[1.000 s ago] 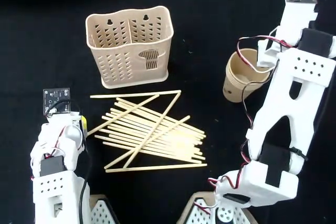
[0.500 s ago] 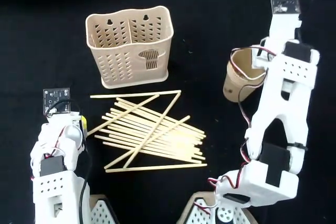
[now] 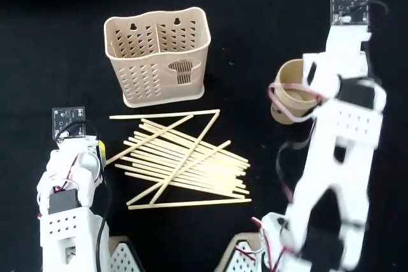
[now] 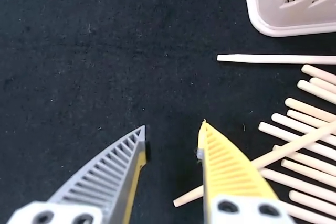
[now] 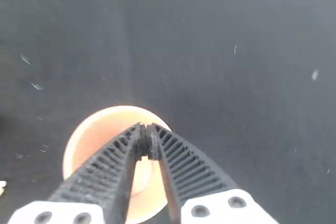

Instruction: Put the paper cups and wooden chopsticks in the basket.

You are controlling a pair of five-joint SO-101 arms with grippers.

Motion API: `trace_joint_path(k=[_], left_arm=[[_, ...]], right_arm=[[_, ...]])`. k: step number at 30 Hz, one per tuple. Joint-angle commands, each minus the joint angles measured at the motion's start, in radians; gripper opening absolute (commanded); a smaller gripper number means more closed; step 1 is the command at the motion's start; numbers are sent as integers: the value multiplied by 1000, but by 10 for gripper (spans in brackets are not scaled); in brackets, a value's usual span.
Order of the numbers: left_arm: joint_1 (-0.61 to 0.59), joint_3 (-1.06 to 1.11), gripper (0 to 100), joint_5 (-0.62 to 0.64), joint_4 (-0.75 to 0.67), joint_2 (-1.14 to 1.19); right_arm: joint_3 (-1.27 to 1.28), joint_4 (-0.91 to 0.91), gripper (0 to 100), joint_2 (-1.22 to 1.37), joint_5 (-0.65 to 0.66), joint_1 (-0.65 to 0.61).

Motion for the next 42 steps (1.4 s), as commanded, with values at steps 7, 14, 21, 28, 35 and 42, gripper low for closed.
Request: trace_joint_path(k=[7,14,21,28,35,42], left_arm=[[1,-8,170,5,-15,-14],[1,-8,170,5,-15,-14],[1,-7,170,5,-15,-14],[-107,-225,172,94,55,-5],[-122,-704,174,109,210,12],[-47,-1106,174,109,258,328]], right_arm=[[174,133,110,-464,-5,-187],[186,281,112,-452,2,-267],[153,290,113,-302,-8,-318],[81,331,111,-228,0,-296],[39,364,110,-255,0,-273],[38,400,110,-259,0,-273]])
